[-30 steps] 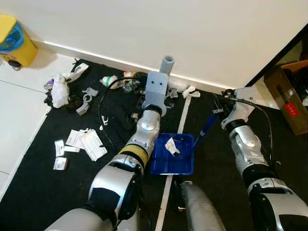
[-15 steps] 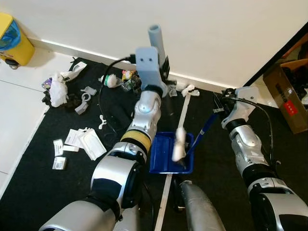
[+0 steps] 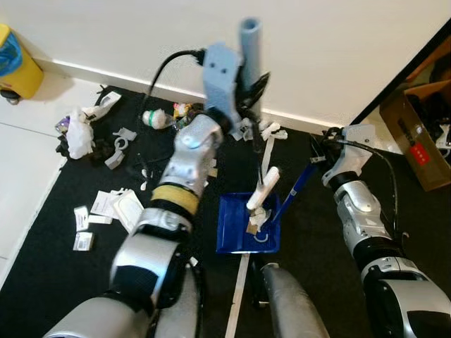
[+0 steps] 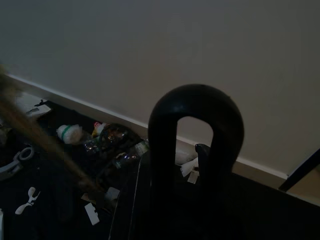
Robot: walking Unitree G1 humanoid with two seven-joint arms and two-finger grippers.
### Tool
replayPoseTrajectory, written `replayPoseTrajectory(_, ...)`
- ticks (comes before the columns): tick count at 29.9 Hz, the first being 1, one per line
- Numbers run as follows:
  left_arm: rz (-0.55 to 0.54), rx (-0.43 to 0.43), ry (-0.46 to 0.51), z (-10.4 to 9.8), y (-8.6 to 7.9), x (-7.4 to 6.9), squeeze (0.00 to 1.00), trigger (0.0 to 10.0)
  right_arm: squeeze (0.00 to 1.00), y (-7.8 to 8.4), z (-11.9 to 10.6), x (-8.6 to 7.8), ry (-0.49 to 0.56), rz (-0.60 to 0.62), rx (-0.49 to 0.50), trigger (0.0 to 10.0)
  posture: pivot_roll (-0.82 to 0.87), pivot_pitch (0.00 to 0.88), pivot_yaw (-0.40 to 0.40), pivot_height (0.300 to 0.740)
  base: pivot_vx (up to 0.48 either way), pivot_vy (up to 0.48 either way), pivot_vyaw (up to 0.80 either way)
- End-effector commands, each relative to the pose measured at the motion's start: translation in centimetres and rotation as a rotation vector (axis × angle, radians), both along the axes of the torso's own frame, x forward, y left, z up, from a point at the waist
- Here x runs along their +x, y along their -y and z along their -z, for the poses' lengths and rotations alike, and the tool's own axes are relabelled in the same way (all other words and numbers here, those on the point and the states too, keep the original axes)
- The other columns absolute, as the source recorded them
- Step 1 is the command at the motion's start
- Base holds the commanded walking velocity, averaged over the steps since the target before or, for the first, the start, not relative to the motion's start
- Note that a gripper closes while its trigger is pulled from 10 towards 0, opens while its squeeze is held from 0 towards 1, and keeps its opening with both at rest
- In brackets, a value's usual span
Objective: Sweep floor
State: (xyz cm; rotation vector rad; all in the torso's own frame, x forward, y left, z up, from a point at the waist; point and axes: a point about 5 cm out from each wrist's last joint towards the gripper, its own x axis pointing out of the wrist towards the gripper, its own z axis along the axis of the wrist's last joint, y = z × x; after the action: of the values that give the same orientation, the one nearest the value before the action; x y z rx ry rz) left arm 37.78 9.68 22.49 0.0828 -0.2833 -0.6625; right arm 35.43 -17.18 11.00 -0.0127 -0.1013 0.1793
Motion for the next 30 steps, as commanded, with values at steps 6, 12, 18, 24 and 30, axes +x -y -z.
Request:
replayPoseTrajectory(6,-0.149,0.108,-0.012,-0.6,-5.2,-0.2,0.00,10.0,0.00,0.4,4.1,-1.6,-0.191,0.026,0.028,10.0,0.00,0.272,-0.042,0.740,0.000,0.000,0.00)
replayPoseTrajectory(12,-0.253,0.192,-0.044,-0.5,-7.6,-0.2,0.00,10.0,0.00,0.3,4.0,-1.5,-0.191,0.028,0.034,10.0,0.01,0.265,-0.038,0.740,0.000,0.000,0.00)
replayPoseTrajectory(18,-0.618,0.216,-0.142,-0.5,-13.8,-0.6,0.00,10.0,0.00,0.1,4.0,-1.4,-0.197,0.023,0.039,10.0,0.02,0.261,-0.037,0.740,0.000,0.000,0.00)
replayPoseTrajectory(24,-0.891,0.253,-0.201,0.6,-18.4,-1.8,0.00,10.0,0.00,-0.2,4.0,-1.3,-0.205,0.011,0.041,10.0,0.04,0.260,-0.040,0.740,0.000,0.000,0.00)
replayPoseTrajectory(30,-1.091,0.359,-0.226,1.6,-22.8,-3.9,0.00,10.0,0.00,-0.5,3.9,-1.1,-0.214,-0.012,0.041,10.0,0.04,0.259,-0.046,0.740,0.000,0.000,0.00)
